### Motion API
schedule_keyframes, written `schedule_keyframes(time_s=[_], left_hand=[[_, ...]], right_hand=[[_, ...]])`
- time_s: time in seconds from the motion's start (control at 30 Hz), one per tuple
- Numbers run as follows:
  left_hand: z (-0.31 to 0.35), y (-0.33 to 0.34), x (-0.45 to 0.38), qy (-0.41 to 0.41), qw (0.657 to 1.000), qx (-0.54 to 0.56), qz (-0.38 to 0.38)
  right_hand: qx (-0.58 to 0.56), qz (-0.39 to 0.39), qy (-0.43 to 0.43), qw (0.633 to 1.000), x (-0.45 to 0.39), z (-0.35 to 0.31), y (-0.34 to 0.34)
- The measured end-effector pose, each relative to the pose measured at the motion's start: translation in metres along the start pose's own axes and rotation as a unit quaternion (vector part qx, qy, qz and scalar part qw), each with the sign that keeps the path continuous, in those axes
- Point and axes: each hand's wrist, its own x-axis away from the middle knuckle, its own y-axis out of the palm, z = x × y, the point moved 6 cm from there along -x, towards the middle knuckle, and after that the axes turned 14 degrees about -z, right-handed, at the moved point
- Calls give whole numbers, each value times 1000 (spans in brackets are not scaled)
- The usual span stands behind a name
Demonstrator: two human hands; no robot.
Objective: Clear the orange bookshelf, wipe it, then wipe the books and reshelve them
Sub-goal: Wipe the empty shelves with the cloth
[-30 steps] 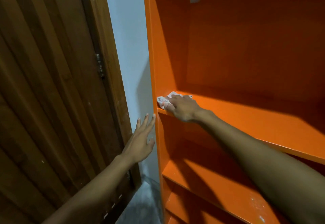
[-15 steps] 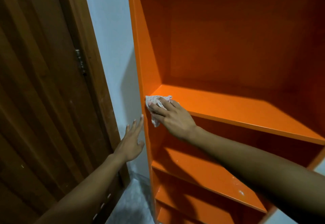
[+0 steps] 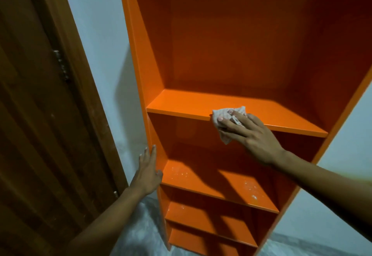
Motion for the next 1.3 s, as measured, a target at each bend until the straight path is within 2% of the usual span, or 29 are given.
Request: schedule_keyframes(time_s=[0.3,0.4,0.53,0.63,0.73,0.8,0.87,0.93,1.03,1.13,1.3], left_hand=[[37,120,10,-9,994,-19,-109],[49,153,4,3,990,-44,-131],[66,174,-8,23,986,-114,-120],[68,186,-15,19,979,-168,-115],[49,209,-29,5,972,-187,-140],[33,228,-31,-13,969,-182,-165],[30,234,-28,-13,970,-178,-165],[28,234,-25,4,974,-173,-148],[31,230,-23,24,978,-160,-129],[35,228,-22,37,981,-139,-130],[38,229,-18,43,983,-130,-123]], right_hand=[[-76,56,104,990,120,52,12],[-128,82,142,978,143,42,14],[-243,50,158,956,154,3,47],[-335,-37,252,907,164,-24,104],[-418,-143,350,826,172,-47,164],[-466,-181,399,769,176,-57,193],[-491,-199,417,739,178,-65,219],[-495,-237,416,725,176,-75,243],[-436,-315,418,733,170,-92,266],[-398,-330,357,778,158,-106,271],[-434,-222,191,852,140,-136,255]])
